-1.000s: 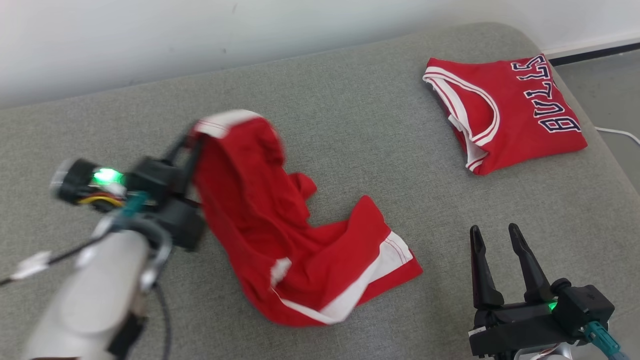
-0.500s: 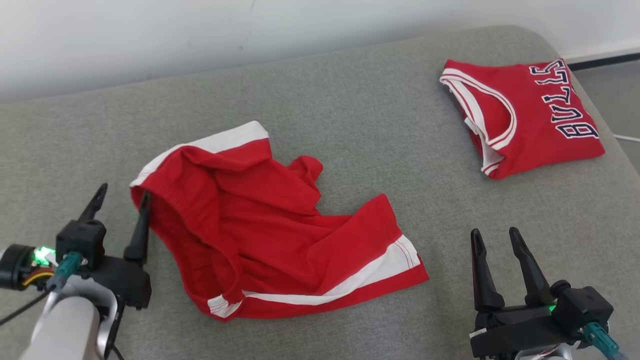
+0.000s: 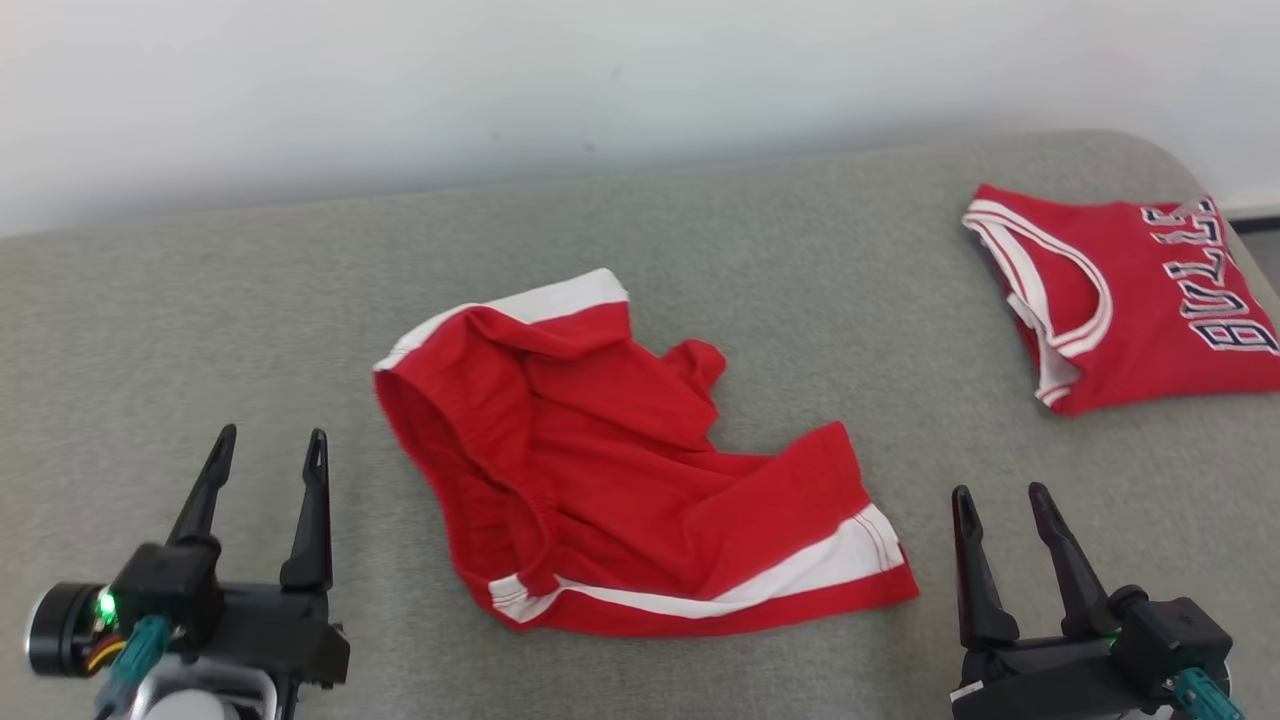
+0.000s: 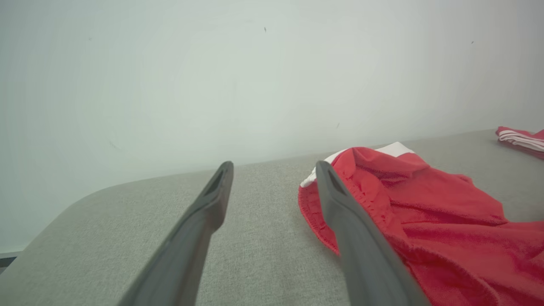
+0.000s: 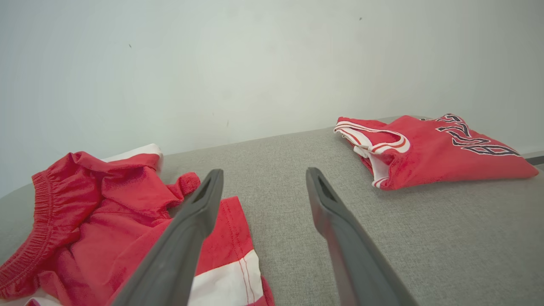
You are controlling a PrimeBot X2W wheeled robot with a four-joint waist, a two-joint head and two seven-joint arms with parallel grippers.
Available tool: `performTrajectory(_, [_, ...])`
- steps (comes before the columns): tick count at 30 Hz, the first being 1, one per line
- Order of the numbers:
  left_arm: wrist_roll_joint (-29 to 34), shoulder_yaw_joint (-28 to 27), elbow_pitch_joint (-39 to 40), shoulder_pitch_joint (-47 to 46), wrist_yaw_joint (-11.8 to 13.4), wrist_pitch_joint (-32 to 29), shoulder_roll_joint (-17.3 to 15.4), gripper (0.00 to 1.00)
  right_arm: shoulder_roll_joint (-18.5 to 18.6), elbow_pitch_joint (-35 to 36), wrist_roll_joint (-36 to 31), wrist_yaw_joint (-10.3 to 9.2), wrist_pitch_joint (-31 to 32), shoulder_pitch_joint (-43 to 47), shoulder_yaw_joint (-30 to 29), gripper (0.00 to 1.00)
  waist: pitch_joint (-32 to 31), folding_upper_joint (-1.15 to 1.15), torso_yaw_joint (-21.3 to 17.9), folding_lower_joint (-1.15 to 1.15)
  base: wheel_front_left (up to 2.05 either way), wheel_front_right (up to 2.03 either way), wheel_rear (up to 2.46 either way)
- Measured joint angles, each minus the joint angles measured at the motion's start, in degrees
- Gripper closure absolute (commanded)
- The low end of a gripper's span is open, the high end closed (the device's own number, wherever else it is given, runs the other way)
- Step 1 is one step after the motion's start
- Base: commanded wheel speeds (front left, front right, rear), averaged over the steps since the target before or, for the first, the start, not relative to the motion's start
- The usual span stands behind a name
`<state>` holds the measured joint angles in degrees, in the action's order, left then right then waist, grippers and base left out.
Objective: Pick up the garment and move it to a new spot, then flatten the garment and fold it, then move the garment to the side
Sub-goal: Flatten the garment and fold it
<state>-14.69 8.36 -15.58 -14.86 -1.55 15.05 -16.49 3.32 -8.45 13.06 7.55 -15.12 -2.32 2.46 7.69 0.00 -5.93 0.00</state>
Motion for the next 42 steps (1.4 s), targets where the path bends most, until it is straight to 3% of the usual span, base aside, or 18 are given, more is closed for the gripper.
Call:
performTrajectory(14, [3.2,-6.3,12.6,13.5,0.0,0.0,5.8,0.00,1.3,0.1,-0.1,0.00,0.0,1.9,-0.3,0.00,-5.3,0.00,5.4,-0.01,0.00,0.00,0.00])
performTrajectory(28, [5.6,-9.3,13.7,19.8,-2.3,0.0,10.4,0.00,1.7,-0.6,0.5,0.00,0.0,4.4,0.1,0.00,-8.3,0.00,7.1,-0.01,0.00,0.00,0.00])
performTrajectory(42, [7.3,-10.1,12.5,20.8,-4.0,0.0,11.3,0.00,2.0,-2.4,1.0,0.00,0.0,4.7,1.0,0.00,-8.3,0.00,6.6,0.00,0.00,0.00,0.00])
